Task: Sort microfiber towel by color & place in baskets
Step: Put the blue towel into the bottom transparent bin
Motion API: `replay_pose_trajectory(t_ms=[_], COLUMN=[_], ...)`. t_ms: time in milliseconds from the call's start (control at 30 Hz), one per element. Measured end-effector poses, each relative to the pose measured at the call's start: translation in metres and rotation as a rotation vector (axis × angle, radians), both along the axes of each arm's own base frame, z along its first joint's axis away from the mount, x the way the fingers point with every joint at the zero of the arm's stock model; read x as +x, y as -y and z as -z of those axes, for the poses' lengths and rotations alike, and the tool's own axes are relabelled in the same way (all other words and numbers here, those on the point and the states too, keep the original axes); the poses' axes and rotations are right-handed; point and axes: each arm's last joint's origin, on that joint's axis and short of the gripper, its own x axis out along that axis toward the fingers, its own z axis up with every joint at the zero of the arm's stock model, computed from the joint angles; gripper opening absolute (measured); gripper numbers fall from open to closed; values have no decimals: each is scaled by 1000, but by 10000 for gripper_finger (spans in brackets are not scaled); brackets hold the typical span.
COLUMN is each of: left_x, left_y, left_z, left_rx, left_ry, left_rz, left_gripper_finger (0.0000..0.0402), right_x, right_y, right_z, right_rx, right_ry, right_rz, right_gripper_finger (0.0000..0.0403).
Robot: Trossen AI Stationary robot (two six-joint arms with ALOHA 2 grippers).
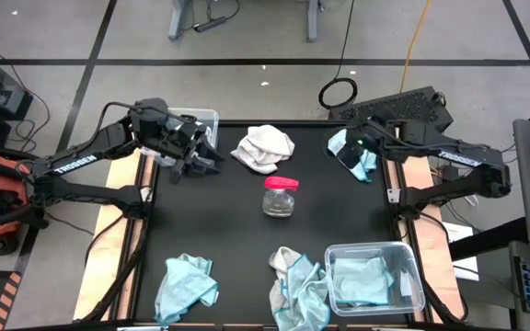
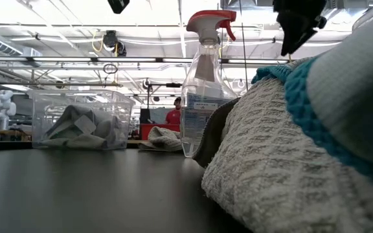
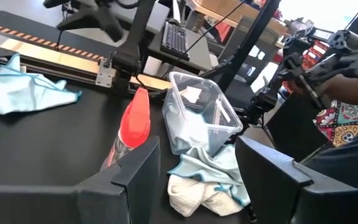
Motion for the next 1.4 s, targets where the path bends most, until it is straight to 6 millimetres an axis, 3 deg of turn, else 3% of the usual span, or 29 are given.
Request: replay_pose_trajectory(t_ms=[200,367,667,1000,1400], left_x=[1,1,1,1,1], left_y=[2,2,2,2,2], left_z=[0,0,0,0,0], left_rx=[0,0,-1,0,2], left_ry=[-1,0,-1,-1,-1], left_rz=[10,9,9,9,1], left_gripper_finger=[214,214,214,214,214], right_x=[4,5,-6,-21,-34], right_y=[19,30,37,44,76], right_z=[11,22,67,106,123], right_rx=[132,138,247,329,352], right_ry=[-22,-60,-154,-98,54], right_rz=[40,74,146,218,300], right_gripper_finger=[231,231,231,231,231])
